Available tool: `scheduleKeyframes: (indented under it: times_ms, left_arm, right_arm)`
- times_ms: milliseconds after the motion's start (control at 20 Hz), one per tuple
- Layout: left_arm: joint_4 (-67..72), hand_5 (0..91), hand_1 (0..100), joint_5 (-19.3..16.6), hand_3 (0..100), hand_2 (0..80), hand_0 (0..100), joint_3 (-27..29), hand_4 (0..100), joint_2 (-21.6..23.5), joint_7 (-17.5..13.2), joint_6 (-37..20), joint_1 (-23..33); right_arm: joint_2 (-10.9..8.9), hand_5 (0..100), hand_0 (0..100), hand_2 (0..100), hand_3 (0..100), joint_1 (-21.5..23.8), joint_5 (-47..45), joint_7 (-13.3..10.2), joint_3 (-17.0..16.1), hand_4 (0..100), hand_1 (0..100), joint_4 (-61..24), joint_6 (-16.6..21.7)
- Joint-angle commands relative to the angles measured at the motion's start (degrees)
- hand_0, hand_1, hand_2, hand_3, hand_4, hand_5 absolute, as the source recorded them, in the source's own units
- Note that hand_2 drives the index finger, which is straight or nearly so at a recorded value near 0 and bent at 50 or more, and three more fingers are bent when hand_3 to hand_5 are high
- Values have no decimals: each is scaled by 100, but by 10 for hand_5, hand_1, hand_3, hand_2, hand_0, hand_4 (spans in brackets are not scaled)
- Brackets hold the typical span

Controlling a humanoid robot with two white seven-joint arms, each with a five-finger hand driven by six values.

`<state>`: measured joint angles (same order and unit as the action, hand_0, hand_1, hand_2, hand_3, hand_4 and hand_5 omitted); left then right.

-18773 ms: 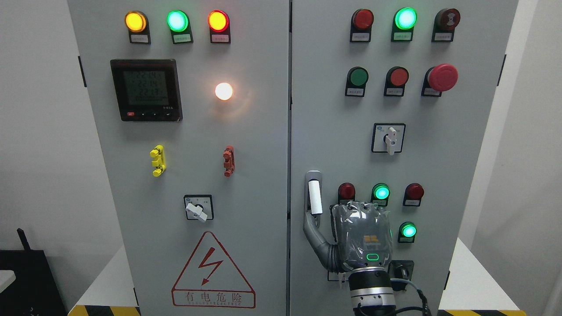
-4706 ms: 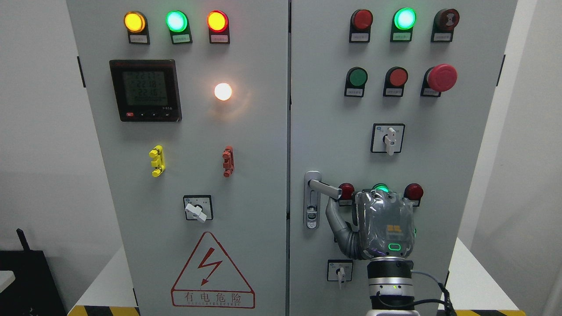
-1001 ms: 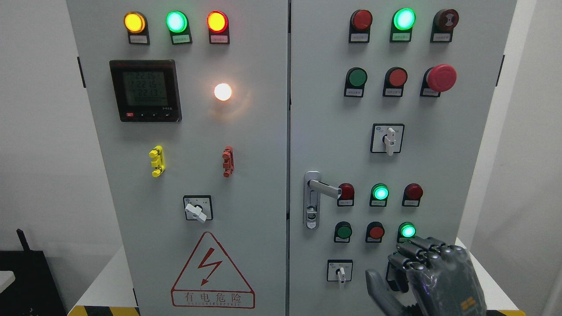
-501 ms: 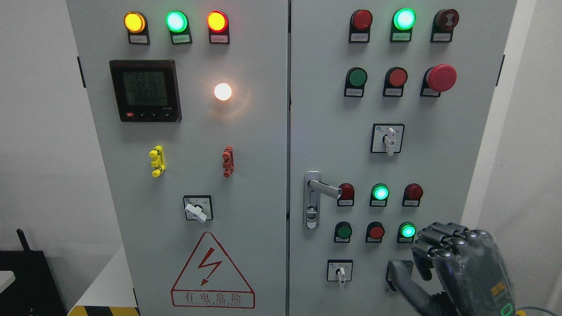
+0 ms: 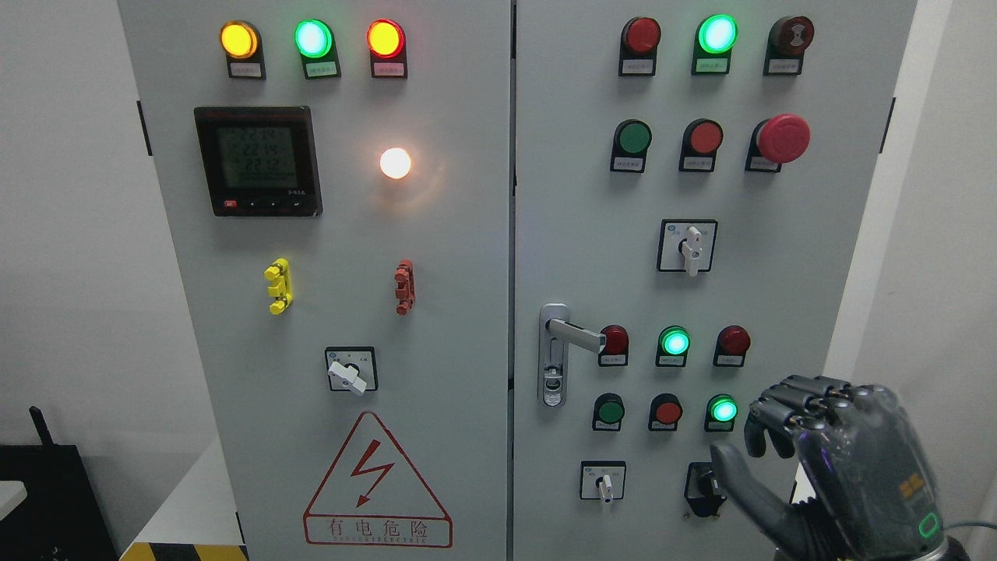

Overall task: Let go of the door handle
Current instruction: 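Raise the open right hand up beside the cabinet buttons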

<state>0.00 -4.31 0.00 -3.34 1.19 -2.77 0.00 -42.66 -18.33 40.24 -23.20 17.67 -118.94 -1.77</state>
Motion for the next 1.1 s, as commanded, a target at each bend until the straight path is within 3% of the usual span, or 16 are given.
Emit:
scheduleKeyframes:
  times_ms: [0, 100, 400, 651, 851, 1051]
  left_arm:
    - [53, 0, 389, 0, 0, 0, 120, 9, 0, 0, -4, 4, -18]
    - [53, 0, 389, 0, 0, 0, 120, 9, 0, 0, -4, 4, -17]
    - [53, 0, 389, 0, 0, 0, 120, 9, 0, 0, -4, 4, -18]
    - [53, 0, 389, 0, 0, 0, 120, 9, 0, 0, -4, 4, -18]
    - [53, 0, 389, 0, 0, 0, 120, 9, 0, 0, -4, 4, -17]
    - [53, 0, 389, 0, 0, 0, 120, 9, 0, 0, -4, 4, -18]
  right_arm:
    - [-515, 1000, 538, 591, 1000, -56, -876, 140, 158, 993, 153, -51, -165]
    - [-611, 1000, 539, 585, 1000, -170, -974, 149, 158, 992, 146, -51, -245]
    - [-603, 1000, 539, 584, 1000, -583, -1237, 140, 140, 995, 138, 81, -464]
    - [-629, 1000, 537, 584, 1000, -584, -1326, 96, 131, 995, 139, 134, -474]
    - [-752, 1000, 541, 585, 1000, -575, -1326, 123, 166, 997, 133, 125, -412]
    - [-1051, 1000, 549, 569, 1000, -566, -1335, 167, 175, 1000, 113, 125, -412]
